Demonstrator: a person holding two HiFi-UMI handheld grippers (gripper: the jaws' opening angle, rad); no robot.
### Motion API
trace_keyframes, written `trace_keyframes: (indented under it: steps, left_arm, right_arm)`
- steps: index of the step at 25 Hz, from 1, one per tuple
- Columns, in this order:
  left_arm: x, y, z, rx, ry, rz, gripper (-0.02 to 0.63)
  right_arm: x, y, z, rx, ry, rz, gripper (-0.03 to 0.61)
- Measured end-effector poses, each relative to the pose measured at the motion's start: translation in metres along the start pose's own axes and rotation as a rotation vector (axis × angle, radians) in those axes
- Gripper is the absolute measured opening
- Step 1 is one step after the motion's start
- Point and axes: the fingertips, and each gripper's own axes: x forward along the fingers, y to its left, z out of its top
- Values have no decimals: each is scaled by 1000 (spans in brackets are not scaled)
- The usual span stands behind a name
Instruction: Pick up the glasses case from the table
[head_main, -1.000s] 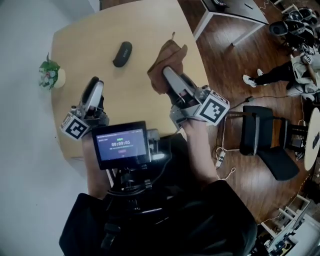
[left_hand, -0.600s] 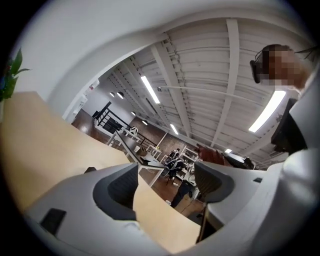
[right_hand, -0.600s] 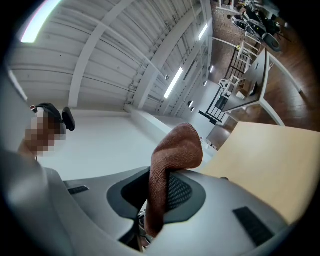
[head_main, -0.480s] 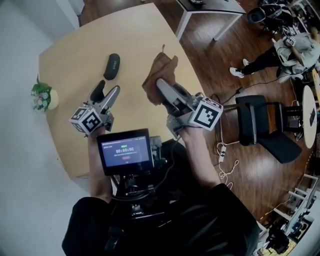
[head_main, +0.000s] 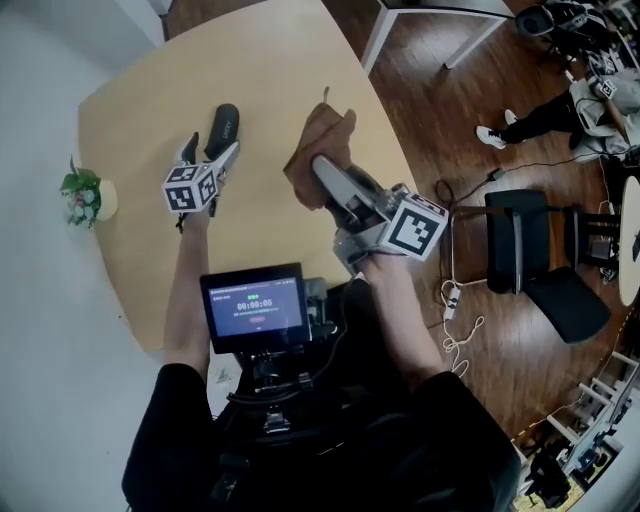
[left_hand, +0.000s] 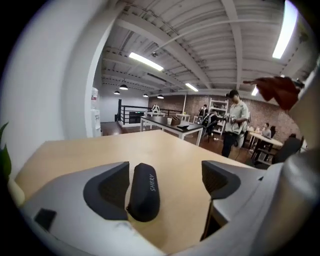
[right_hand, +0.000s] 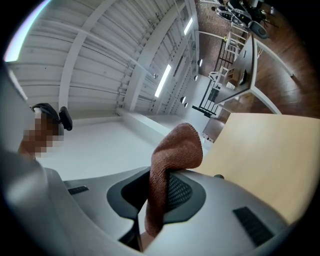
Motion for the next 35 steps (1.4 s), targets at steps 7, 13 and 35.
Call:
trace_keyframes:
  steps: [7, 13, 35]
  left_arm:
    - [42, 37, -21, 74, 139, 62, 451]
    - [52, 46, -50, 97, 222, 85, 471]
    - [41, 43, -51, 76, 240, 20, 370]
  right_arm:
    - [2, 5, 1, 19, -6, -10, 60]
    - [1, 0, -7, 13, 11, -39, 60]
    - [-2, -9, -13, 21, 25, -35, 60]
